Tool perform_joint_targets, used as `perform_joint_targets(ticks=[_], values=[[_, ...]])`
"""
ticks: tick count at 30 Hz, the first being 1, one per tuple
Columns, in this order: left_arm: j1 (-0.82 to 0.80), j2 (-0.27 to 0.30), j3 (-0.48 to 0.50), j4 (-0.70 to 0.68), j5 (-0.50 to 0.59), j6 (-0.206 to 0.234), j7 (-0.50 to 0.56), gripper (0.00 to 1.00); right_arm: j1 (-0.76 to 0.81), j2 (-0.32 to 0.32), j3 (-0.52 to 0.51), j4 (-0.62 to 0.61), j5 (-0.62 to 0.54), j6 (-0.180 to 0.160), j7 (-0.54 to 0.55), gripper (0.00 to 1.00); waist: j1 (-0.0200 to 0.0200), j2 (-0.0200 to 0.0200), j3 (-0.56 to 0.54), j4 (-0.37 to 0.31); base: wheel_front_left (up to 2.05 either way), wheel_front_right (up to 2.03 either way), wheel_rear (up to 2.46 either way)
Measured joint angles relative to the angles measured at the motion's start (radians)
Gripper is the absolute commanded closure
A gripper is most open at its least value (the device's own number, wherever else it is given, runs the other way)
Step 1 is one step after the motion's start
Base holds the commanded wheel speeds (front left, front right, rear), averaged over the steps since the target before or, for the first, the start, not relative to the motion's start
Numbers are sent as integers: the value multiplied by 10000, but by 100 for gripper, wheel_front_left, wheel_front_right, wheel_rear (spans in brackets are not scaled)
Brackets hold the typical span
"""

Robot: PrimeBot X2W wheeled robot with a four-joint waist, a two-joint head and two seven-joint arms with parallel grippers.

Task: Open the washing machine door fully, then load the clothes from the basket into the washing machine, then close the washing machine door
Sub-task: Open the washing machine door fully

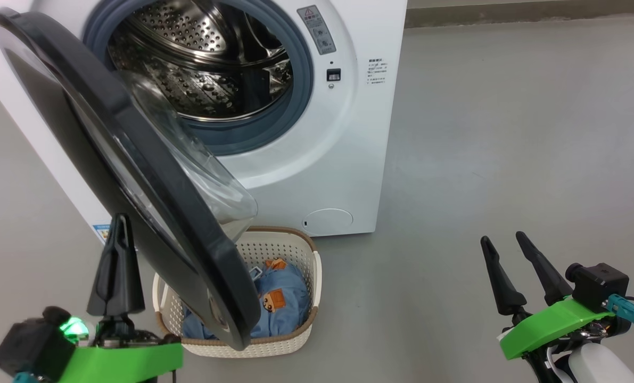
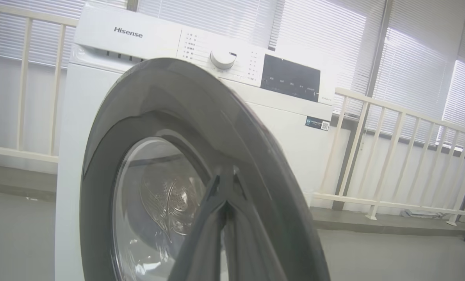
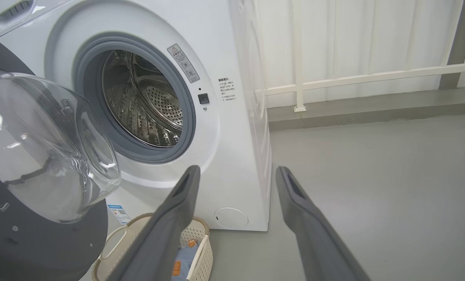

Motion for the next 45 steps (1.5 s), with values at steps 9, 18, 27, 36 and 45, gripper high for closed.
perform_joint_targets(ticks=[9,18,27,36,45], values=[[4,-171,-1156,-2015,351,-92,-10,100,0,25,46,15,0,0,0,0,0,0,18,52,0,0,0],[15,-178,-2917,-1444,380,-151,286,100,-7,102,288,77,4,0,0,0,-1,0,116,6,0,0,0],[-69,-186,-3369,857,-405,42,518,100,-35,196,378,117,29,0,0,0,0,0,264,-289,0,0,0],[-497,-194,-3333,2288,-871,199,472,100,-40,255,414,157,35,0,0,0,0,0,390,-621,0,0,0],[-686,-205,-2957,2911,-1202,364,337,100,-58,267,391,174,35,0,0,0,0,0,448,-594,0,0,0]])
